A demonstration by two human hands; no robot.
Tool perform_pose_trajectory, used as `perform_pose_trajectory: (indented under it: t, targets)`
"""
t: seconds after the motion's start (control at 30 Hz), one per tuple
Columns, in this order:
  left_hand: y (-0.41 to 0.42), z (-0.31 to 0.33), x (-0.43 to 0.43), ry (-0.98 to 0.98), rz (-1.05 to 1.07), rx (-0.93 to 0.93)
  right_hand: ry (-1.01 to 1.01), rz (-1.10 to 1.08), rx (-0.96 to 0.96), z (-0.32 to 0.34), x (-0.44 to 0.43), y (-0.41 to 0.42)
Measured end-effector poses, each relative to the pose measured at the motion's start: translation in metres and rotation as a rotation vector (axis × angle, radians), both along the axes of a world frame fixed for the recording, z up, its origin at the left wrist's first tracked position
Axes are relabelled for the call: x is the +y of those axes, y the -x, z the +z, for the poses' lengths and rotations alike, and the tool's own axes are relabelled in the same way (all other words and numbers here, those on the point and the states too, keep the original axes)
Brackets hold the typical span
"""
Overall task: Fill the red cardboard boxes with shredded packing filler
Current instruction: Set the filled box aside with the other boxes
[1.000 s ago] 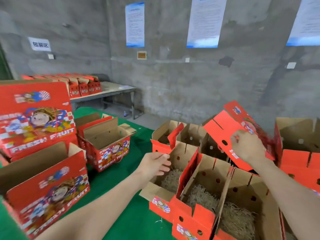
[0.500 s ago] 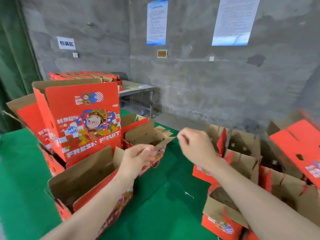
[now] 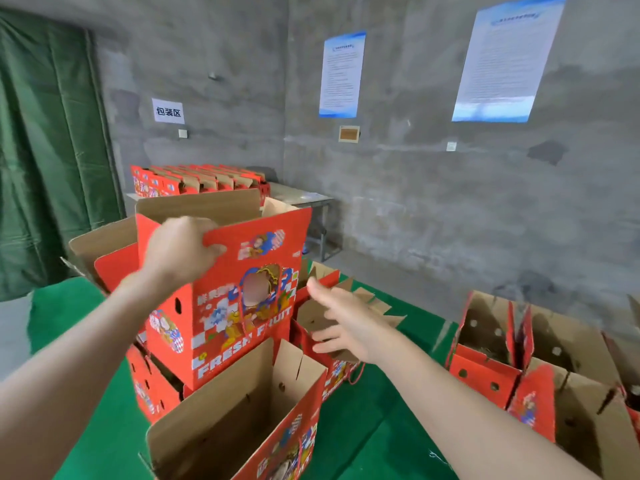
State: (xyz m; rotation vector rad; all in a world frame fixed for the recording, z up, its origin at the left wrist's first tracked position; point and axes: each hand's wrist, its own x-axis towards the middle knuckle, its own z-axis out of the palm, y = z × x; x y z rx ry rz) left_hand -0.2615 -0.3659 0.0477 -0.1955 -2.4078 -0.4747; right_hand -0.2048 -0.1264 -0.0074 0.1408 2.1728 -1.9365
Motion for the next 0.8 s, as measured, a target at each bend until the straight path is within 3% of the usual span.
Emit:
perform_pose_trajectory:
  t: [0.1,0.17,0.27,0.33,0.37,0.43,0.5,0.63,0.73,0.8]
  targets:
    - [-0.037,-0.024,0.046,0.183,-0.268,0.373,0.418,-0.009,-0.139,0.024,-0.002,0.013]
    - [-0.058,-0.036,0.072,0.247,-0.364,0.521,0.557,-0.077,-0.197,0.036,-0.003,0.017]
    - [-0.067,-0.040,0.092,0.315,-0.455,0.646,0.549,-0.269,-0.092,0.043,0.003,0.016]
    - [-0.067,-0.033,0.092,0.340,-0.603,0.598,0.481,-0.355,-0.007,0.045,0.017,0.013]
    - [-0.064,-0.028,0.089,0.282,-0.670,0.544,0.472,-0.373,0.040,0.047,0.026,0.014]
    - [-0.055,-0.012,0.075,-0.048,-0.699,0.517,0.466,-0.376,0.101,0.052,0.039,0.014]
    - [-0.039,-0.002,0.051,-0.288,-0.585,0.566,0.470,-0.382,0.131,0.057,0.042,0.016]
    - [-0.004,-0.003,0.015,-0.194,-0.438,0.680,0.372,-0.377,0.135,0.065,0.022,0.018]
    - [0.023,0.001,-0.015,-0.518,-0.229,0.802,0.318,-0.343,0.083,0.055,0.003,0.021]
    - [0.050,0.004,-0.041,-0.704,-0.088,0.607,0.283,-0.308,0.063,0.046,-0.006,0.024]
